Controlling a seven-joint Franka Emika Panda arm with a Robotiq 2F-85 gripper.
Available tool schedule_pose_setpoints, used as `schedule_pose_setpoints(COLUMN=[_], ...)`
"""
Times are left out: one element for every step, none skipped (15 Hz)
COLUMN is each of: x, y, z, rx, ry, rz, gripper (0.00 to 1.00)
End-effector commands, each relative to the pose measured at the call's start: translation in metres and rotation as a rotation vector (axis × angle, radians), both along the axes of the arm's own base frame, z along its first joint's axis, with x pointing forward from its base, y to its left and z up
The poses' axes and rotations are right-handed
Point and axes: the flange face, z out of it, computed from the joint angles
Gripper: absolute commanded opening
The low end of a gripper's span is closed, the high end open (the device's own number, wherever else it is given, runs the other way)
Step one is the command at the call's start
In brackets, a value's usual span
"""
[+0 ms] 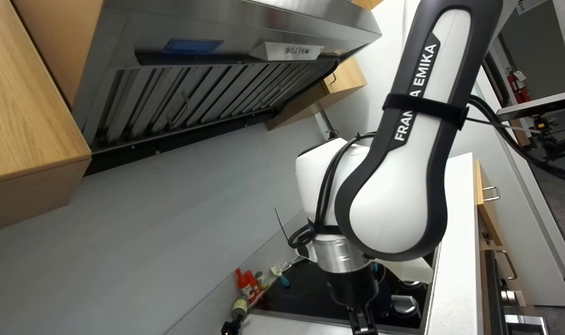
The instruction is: Place the lid on the pot
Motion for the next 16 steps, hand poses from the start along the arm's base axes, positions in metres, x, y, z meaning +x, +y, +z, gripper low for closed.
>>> schedule_pose_setpoints(x=[0.016, 0.018, 0.019, 0.021, 0.022, 0.024, 0.025, 0.026, 0.028, 0.029, 0.031, 0.031, 0.032, 0.033, 0.034, 0.034], y=[0.0, 0.0, 0.0, 0.0, 0.0, 0.0, -0.001, -0.001, -0.002, -0.002, -0.003, -0.003, -0.004, -0.004, -0.005, -0.005], z=[-0.004, -0.005, -0.007, -0.008, -0.009, -0.009, -0.01, -0.01, -0.008, -0.007, -0.006, -0.005, -0.004, -0.004, -0.003, -0.002], rx=[0.001, 0.002, 0.004, 0.005, 0.005, 0.005, 0.005, 0.005, 0.006, 0.006, 0.007, 0.007, 0.008, 0.009, 0.011, 0.012], ry=[-0.02, -0.019, -0.017, -0.016, -0.016, -0.016, -0.015, -0.017, -0.02, -0.023, -0.025, -0.026, -0.027, -0.029, -0.03, -0.031], rz=[-0.005, -0.007, -0.009, -0.011, -0.013, -0.013, -0.014, -0.016, -0.018, -0.02, -0.023, -0.026, -0.029, -0.033, -0.036, -0.04], gripper=[0.97, 0.96, 0.85, 0.72, 0.7, 0.64, 0.56, 0.46, 0.4, 0.32, 0.25, 0.18, 0.1, 0.03, 0.0, 0.0])
